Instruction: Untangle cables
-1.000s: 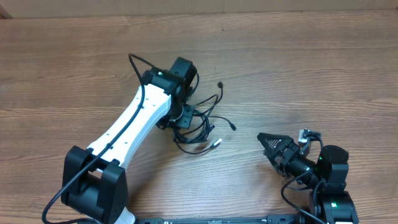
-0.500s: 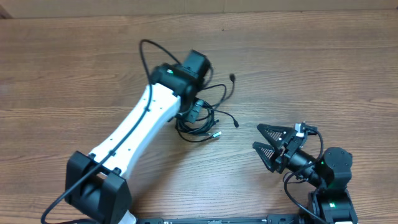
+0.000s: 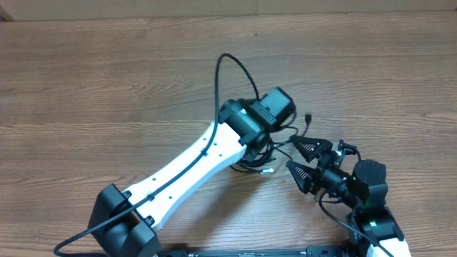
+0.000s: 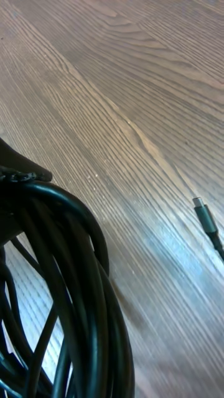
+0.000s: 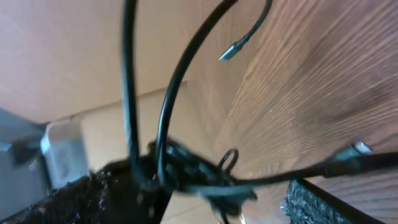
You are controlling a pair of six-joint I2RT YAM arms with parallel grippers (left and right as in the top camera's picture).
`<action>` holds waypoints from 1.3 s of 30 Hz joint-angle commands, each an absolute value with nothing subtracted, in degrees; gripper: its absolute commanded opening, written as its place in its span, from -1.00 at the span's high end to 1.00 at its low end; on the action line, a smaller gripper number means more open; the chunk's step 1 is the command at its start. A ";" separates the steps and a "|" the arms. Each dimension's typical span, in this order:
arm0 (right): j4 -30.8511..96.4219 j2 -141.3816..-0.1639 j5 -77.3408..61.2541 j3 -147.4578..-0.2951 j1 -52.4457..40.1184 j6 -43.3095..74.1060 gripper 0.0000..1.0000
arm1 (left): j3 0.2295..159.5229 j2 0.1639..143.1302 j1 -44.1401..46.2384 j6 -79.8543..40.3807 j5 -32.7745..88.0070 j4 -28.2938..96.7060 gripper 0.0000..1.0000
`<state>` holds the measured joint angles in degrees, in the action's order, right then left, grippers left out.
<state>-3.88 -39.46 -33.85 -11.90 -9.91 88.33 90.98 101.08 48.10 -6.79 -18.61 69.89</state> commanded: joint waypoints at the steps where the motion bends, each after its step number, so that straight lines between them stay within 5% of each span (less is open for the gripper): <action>1: -5.61 -42.92 -32.23 -12.84 -10.28 92.73 -0.81 | 92.75 100.55 50.28 -9.19 -19.88 69.87 0.91; 16: -5.91 -50.48 -40.12 -12.84 -10.28 86.83 0.92 | 92.75 100.55 50.61 -17.65 -28.36 67.26 0.91; 28: -5.96 -50.48 -41.34 -13.28 -10.28 73.10 0.92 | 92.75 100.57 47.66 -42.09 -29.85 67.18 0.91; 39: -5.93 -50.48 -44.69 -22.41 -10.28 71.92 0.92 | 92.71 100.62 47.66 -42.83 -21.02 63.29 0.92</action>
<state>-5.50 -50.43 -42.13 -18.50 -9.89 73.43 91.13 101.08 47.86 -40.25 -22.90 64.69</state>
